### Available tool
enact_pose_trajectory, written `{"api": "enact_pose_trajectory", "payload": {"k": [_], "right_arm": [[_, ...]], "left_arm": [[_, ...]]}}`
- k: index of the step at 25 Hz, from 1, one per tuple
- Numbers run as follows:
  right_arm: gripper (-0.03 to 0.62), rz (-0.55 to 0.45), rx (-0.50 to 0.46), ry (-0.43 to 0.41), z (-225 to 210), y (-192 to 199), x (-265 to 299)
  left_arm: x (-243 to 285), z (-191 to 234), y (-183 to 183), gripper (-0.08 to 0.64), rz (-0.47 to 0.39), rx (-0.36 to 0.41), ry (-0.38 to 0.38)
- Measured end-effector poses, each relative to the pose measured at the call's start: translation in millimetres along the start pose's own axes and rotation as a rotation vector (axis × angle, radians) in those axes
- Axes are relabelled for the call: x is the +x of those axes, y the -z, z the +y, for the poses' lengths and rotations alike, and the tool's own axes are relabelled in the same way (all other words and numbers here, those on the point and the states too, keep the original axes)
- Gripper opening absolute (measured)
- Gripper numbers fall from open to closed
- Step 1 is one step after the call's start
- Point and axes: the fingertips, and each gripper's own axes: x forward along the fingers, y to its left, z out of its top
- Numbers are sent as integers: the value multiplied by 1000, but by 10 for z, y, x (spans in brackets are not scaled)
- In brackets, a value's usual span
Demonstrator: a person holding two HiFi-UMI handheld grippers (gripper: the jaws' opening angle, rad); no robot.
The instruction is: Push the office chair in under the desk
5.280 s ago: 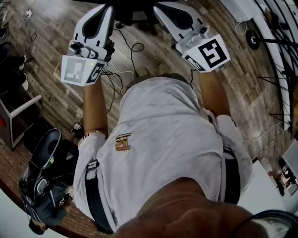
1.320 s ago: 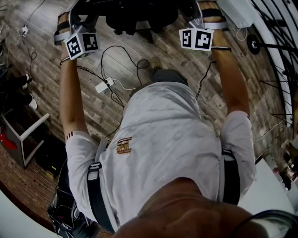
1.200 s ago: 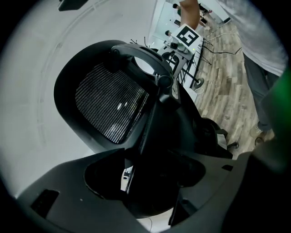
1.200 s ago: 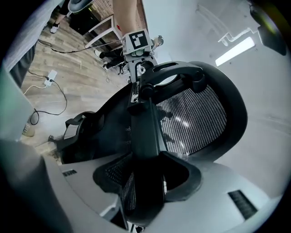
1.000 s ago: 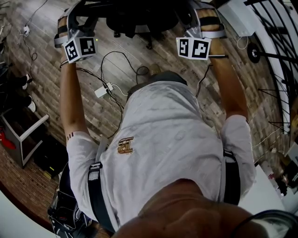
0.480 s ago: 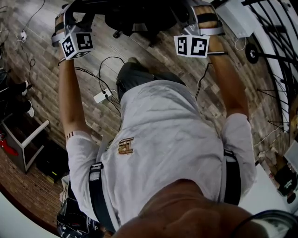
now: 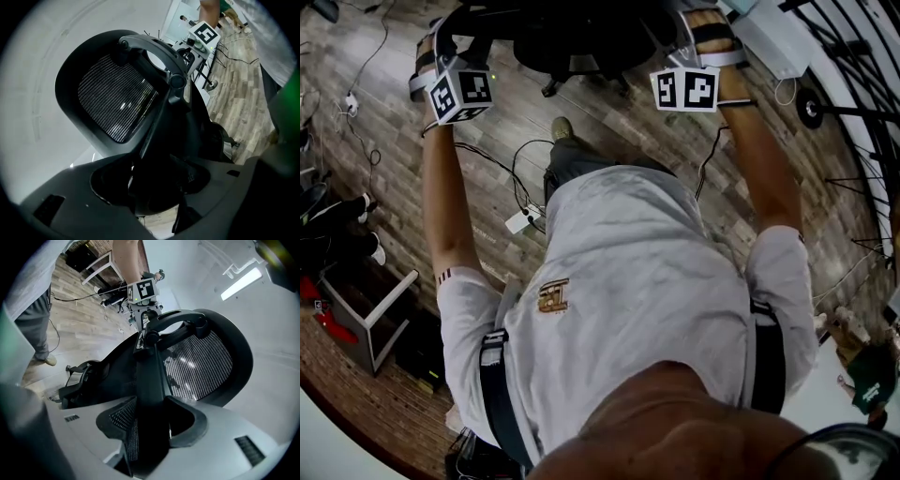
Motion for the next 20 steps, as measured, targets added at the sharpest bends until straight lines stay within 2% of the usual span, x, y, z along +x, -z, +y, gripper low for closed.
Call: {"api": "enact_pose_trajectory", "payload": {"k": [5, 20], "right_arm": [[207, 41, 7, 10, -66, -119, 499], [207, 200, 63, 64, -330, -342, 1711]], "left_arm": [[367, 291, 354, 273, -28, 13, 18], [1369, 1066, 1116, 275, -154, 59, 84]]}}
